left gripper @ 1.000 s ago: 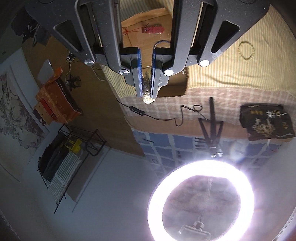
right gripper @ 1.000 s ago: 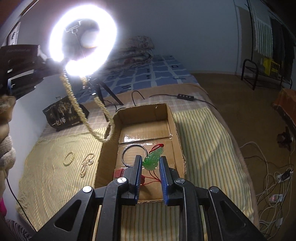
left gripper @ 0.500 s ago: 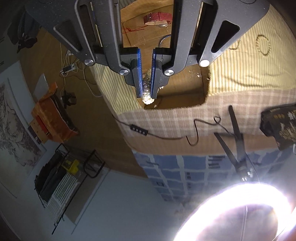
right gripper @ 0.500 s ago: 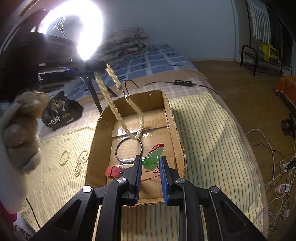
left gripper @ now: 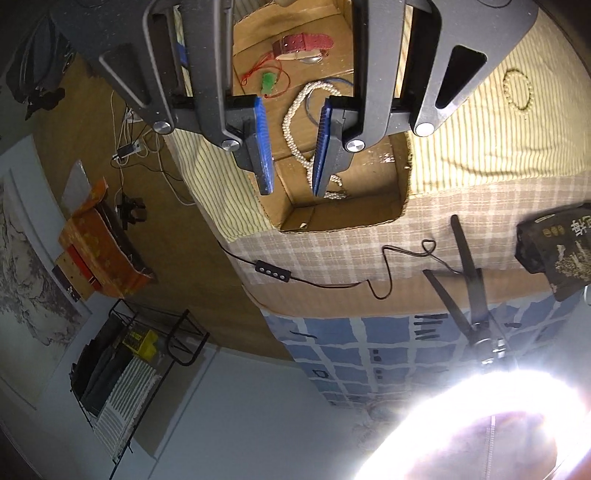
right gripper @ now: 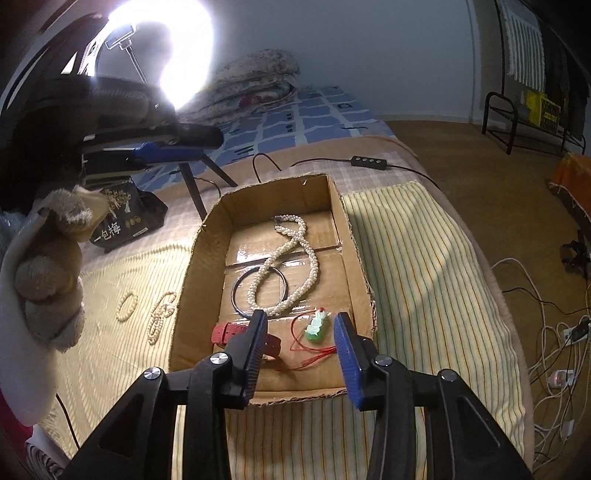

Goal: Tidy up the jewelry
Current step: 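Open the left tool releasing the necklace while the right releases the pendant, then move both open tools back toward the bead bracelet and pearl strand, then close the left tool on the pale bead bracelet while the right grasps the pearl strand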

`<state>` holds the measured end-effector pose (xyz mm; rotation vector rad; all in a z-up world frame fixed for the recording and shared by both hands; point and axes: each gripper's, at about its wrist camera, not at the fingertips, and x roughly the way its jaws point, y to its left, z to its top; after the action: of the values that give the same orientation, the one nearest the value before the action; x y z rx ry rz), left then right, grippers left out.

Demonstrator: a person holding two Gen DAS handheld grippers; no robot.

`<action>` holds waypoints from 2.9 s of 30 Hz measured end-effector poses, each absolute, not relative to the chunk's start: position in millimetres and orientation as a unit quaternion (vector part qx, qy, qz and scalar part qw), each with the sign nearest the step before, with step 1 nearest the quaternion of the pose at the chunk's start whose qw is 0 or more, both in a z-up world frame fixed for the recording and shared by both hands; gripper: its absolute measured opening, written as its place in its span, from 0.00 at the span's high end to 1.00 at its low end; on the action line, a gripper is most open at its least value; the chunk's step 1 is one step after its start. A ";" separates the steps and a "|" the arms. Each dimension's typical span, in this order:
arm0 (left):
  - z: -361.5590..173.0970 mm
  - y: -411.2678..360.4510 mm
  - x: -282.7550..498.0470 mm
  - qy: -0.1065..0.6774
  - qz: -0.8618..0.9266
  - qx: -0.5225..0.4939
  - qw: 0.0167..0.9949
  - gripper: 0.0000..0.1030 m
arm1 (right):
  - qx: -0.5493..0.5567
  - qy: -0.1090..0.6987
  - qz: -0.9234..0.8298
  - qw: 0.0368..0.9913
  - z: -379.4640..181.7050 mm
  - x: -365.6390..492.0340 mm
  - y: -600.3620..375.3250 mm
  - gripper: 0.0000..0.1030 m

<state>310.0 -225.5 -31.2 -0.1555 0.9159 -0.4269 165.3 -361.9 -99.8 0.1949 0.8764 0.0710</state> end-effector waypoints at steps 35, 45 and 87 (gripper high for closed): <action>-48.7 24.7 213.6 0.428 -0.069 -0.118 0.893 0.80 | 0.046 0.397 0.125 0.908 -62.7 143.3 -256.3 0.54; -103.3 57.4 222.8 0.464 -0.047 -0.169 0.868 0.80 | 0.055 0.429 0.176 0.884 -86.1 164.8 -204.9 0.54; -208.5 31.0 287.4 0.530 -0.017 -0.124 0.839 0.81 | -0.010 0.522 0.160 0.838 -198.8 234.1 -136.4 0.53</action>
<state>287.4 31.0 -208.5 -0.2622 1.1208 -0.0364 234.1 -136.4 -198.8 -0.0213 1.1043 0.3396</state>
